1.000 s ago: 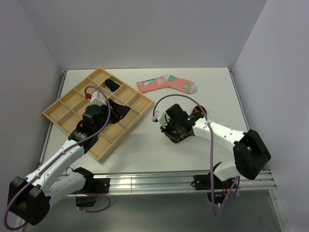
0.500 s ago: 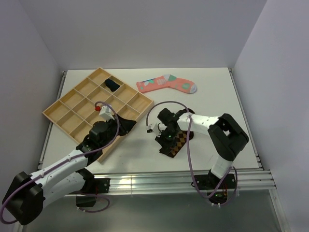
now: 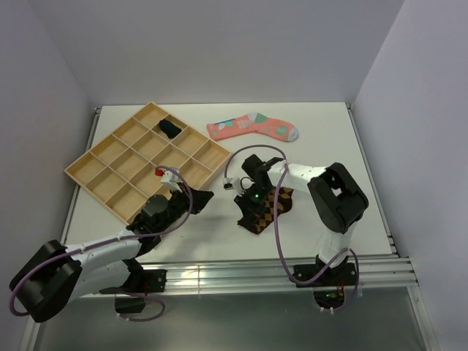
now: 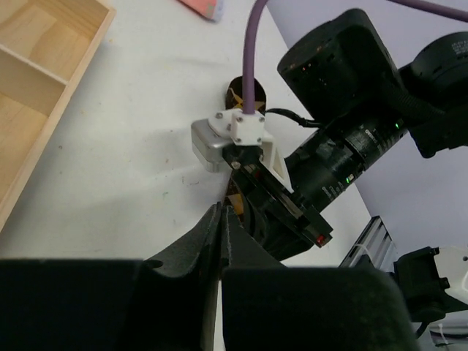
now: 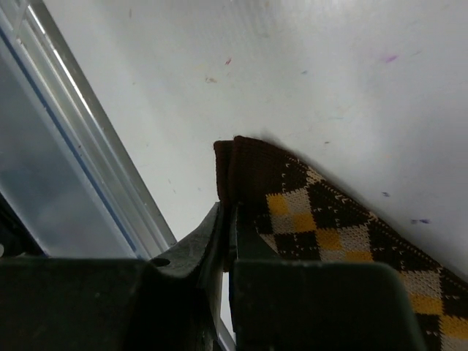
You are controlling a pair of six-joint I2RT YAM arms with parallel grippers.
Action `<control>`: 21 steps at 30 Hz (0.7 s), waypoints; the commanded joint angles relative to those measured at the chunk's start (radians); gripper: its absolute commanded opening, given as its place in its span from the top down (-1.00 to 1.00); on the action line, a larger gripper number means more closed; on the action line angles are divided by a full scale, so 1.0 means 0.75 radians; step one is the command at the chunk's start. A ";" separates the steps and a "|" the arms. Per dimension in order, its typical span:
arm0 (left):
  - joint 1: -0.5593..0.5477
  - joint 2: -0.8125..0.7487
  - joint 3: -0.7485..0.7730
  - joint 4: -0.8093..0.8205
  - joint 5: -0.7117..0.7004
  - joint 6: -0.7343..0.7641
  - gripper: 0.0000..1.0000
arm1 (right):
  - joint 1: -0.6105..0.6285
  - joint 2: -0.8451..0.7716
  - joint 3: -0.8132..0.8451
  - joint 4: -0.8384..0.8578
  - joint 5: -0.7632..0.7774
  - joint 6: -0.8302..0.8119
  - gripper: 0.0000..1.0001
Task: Roll the socks
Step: Roll the sock at the center of the board.
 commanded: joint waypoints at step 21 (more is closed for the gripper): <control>-0.121 0.725 0.282 0.537 0.410 0.277 0.79 | -0.124 -0.061 0.021 -0.011 0.062 0.190 1.00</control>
